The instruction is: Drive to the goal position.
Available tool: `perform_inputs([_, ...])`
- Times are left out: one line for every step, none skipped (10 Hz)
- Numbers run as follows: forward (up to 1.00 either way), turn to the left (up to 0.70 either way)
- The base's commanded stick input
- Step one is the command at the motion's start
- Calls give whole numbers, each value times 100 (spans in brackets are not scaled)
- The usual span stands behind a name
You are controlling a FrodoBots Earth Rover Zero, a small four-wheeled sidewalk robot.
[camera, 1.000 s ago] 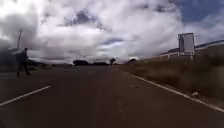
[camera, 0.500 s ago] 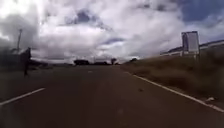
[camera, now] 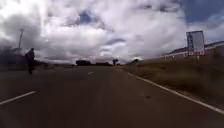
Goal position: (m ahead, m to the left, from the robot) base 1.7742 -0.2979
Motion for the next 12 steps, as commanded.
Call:
perform_inputs([70,6])
perform_inputs([70,6])
perform_inputs([70,6])
perform_inputs([70,6])
perform_inputs([70,6])
perform_inputs([70,6])
perform_inputs([70,6])
perform_inputs([70,6])
perform_inputs([70,6])
perform_inputs([70,6])
perform_inputs([70,6])
perform_inputs([70,6])
